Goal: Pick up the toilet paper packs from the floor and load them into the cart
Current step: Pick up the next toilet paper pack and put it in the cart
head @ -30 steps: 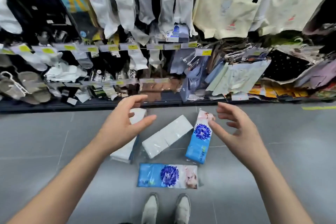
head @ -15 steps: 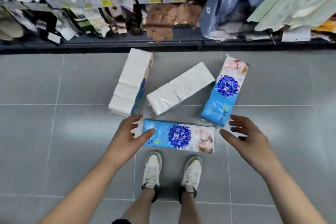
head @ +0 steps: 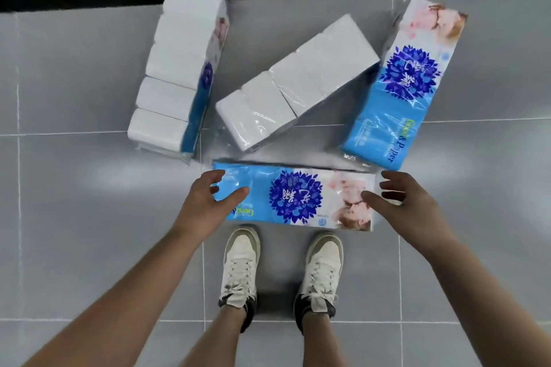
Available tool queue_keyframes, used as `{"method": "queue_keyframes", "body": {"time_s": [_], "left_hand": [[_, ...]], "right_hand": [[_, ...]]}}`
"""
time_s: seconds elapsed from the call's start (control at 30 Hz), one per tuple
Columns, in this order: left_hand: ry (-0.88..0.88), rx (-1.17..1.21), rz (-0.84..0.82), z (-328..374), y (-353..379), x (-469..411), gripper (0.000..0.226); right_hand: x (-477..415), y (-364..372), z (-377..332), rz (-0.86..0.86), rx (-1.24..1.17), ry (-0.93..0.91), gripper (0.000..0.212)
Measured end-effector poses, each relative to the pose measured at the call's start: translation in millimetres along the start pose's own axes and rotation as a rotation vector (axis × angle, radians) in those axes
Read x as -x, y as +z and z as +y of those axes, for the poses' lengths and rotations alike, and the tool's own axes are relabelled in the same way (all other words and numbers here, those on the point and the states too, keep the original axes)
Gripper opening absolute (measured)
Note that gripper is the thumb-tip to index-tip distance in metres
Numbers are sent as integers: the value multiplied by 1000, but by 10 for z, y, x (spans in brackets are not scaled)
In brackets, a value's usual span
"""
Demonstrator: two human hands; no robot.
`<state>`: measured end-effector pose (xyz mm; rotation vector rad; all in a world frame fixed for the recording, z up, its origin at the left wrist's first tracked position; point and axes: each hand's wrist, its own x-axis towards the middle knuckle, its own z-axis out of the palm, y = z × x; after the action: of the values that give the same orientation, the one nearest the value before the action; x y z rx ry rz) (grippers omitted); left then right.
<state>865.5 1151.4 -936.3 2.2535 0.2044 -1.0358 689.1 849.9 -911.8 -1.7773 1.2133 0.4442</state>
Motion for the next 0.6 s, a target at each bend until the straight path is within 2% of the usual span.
{"method": "queue_keyframes", "body": {"time_s": [0.17, 0.37, 0.47, 0.53, 0.6], "left_hand": [[-31, -87, 27, -275, 217, -485, 74], [-166, -44, 81, -519, 390, -997, 95], [-206, -33, 89, -617, 407, -1180, 113], [-215, -16, 81, -665, 420, -1296, 109], [-229, 1, 55, -659, 442, -1390, 101]], "right_hand": [[-447, 247, 418, 9, 82, 85, 67], [-918, 470, 871, 40, 172, 173, 85], [-1081, 557, 913, 9, 154, 206, 95], [-1197, 625, 923, -16, 113, 221, 110], [-1299, 695, 929, -19, 76, 252, 111]]}}
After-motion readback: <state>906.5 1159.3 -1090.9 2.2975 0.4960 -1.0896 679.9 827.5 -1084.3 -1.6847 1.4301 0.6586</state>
